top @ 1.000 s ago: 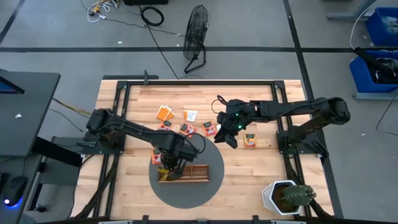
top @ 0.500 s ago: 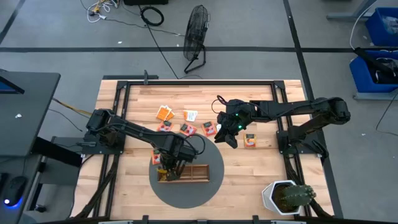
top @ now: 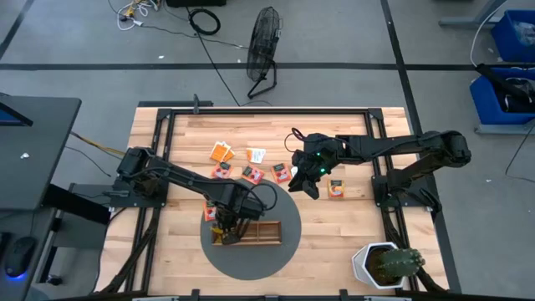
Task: Pick & Place Tea
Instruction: Put the yellow tea bag into the left section of the wooden organizer
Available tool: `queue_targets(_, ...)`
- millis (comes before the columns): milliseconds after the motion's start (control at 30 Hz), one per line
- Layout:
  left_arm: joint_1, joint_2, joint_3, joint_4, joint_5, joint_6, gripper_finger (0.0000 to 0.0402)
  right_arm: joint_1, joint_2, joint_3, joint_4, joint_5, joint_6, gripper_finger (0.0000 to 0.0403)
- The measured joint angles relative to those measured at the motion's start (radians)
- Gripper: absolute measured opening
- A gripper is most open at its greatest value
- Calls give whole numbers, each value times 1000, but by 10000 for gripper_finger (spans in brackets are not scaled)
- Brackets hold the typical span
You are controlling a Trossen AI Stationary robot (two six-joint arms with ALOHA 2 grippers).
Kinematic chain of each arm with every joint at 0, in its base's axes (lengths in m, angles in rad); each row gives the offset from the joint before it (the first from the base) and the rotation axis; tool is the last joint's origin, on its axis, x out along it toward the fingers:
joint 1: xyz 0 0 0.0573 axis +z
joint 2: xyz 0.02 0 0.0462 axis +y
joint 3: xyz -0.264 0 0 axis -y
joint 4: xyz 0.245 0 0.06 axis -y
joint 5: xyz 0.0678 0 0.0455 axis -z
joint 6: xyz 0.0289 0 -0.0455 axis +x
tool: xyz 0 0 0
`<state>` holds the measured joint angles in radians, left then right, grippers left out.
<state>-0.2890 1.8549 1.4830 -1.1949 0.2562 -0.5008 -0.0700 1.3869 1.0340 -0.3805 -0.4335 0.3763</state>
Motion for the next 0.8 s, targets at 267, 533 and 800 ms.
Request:
queue_targets(267, 0, 39, 0, -10, 6, 16, 2, 0, 0, 0, -11, 0, 4, 114)
queue_targets(533, 6, 45, 0, -20, -6, 15, 2, 0, 1, 0, -26, 0, 0, 114)
queue_targets(800, 6, 45, 0, -13, -11, 20, 26, 0, 0, 0, -30, 0, -3, 114)
